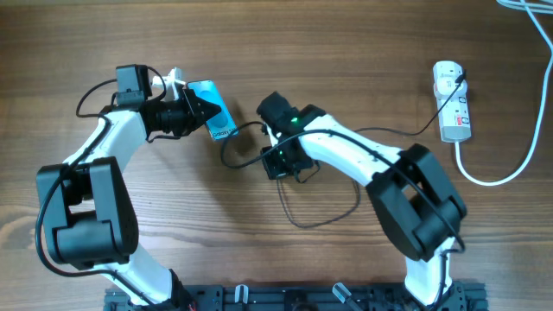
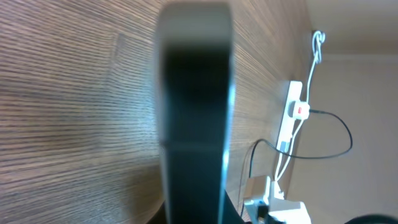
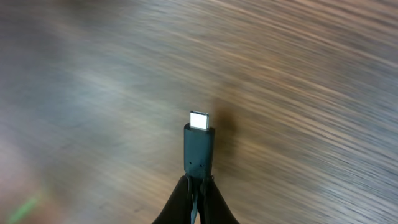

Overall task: Plug charger to phone and switch on socket
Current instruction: 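Grasp the USB-C plug with the right gripper and lift it, then move the held plug toward the phone's bottom port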

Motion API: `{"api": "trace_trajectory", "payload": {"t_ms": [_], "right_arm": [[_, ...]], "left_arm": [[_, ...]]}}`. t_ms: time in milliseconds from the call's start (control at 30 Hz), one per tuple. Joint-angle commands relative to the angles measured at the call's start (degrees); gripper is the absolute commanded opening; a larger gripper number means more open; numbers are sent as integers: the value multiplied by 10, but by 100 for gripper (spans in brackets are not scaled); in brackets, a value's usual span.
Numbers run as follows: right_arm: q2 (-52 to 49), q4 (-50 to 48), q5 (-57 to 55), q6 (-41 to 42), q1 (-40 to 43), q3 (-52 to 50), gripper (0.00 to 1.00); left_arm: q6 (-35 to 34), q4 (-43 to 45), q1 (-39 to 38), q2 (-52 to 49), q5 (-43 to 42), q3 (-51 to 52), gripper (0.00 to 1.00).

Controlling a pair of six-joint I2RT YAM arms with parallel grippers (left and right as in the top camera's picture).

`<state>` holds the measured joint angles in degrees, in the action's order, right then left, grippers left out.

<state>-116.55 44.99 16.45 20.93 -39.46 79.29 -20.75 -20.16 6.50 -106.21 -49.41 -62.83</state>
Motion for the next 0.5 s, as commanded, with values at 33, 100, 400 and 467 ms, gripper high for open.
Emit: {"api": "trace_trajectory", "payload": {"t_ms": [33,100,400,467], "right_arm": [[44,-40,250,-150,20,2,4],[44,-56,301,-168,20,1,4],[44,-76,402,-211,20,-1,4],[44,-80,402,-212,20,-1,4]], "left_arm": [[43,7,1,15,-67,-4,4],[43,7,1,15,-68,-4,4],[45,47,1,15,-132,-4,4],[55,49,1,15,-132,-4,4]]}}
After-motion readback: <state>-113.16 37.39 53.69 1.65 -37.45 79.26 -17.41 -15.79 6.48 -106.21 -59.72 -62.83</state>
